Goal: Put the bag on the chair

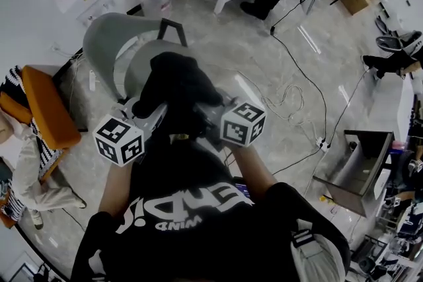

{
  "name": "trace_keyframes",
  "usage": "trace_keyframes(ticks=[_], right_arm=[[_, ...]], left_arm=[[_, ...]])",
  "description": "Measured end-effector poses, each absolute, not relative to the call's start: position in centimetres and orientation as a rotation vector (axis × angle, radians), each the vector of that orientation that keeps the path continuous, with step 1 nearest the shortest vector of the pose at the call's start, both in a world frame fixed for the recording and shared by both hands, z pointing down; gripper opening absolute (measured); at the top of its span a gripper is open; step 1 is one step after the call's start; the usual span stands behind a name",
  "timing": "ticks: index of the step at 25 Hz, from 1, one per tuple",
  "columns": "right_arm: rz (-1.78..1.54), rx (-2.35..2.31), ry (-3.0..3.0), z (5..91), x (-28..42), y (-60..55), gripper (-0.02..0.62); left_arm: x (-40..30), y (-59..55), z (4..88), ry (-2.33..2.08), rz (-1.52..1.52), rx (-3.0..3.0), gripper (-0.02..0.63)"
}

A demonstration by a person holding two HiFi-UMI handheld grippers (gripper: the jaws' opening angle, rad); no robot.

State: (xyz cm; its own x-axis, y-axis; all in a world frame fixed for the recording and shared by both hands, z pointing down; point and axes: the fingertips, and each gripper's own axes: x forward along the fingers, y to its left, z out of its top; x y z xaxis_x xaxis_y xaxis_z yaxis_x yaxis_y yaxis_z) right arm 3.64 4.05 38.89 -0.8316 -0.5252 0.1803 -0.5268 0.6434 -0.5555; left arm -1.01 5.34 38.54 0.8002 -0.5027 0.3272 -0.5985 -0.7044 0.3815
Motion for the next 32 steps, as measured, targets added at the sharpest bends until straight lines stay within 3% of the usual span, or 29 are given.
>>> trace_keyframes(ticks=[32], right_arm=[[0.975,1.278,-2.767,40.6,-1.4,-19.4,0.066]], left_arm=[[-6.3,-19.3,40.3,-0.524,0.377,2.542,0.064]])
